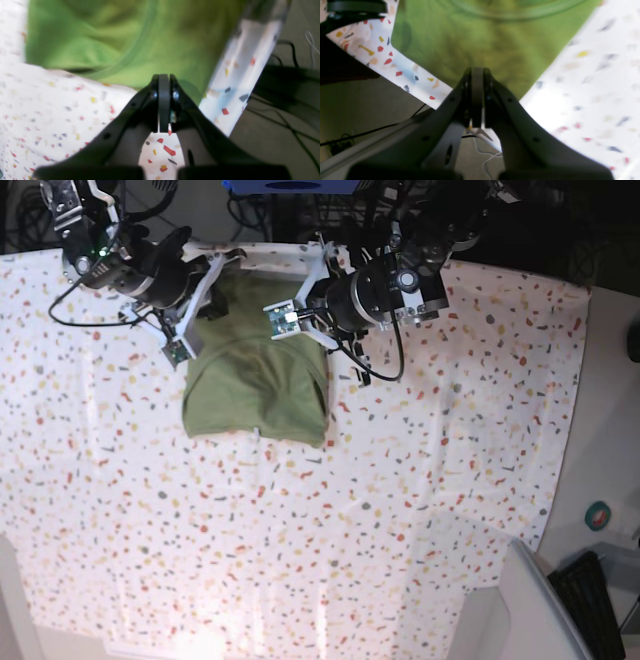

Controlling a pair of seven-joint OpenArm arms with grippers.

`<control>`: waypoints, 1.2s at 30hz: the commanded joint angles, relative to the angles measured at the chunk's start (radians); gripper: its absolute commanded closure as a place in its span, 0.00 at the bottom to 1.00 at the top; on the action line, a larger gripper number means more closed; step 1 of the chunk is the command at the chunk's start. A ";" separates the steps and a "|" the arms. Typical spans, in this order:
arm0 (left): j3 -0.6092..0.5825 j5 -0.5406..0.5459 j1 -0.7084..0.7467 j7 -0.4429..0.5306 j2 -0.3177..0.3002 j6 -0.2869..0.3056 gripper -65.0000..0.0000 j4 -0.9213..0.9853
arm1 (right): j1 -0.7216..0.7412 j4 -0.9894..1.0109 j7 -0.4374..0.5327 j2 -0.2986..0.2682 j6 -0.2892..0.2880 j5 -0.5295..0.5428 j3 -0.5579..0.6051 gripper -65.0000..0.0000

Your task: Layout the t-shirt on the table in an organized manner, then fold the t-shirt properly

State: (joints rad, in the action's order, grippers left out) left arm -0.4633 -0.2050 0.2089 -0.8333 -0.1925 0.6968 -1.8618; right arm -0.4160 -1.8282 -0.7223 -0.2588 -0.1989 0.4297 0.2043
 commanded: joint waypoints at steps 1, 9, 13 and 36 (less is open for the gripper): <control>0.025 0.002 0.014 0.006 -0.005 0.001 1.00 -0.042 | -0.011 -0.046 -0.001 -0.006 -0.004 0.013 -0.033 1.00; 0.143 0.003 0.142 0.012 -0.042 0.001 1.00 -0.114 | -0.180 -0.161 -0.021 -0.009 -0.012 0.013 -0.251 1.00; 0.154 0.071 0.237 0.012 -0.108 0.001 1.00 -0.154 | -0.315 -0.181 -0.021 -0.010 -0.012 0.013 -0.303 1.00; 0.156 0.149 0.427 0.138 -0.169 0.001 1.00 0.218 | -0.295 0.585 0.229 -0.023 -0.015 0.010 -0.038 1.00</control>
State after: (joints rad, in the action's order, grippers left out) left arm -0.3046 -0.0669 0.6228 -0.6941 -0.3645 0.6888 -1.6283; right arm -0.6914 -1.2331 -0.4854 -0.2710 -0.2131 0.4385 0.1696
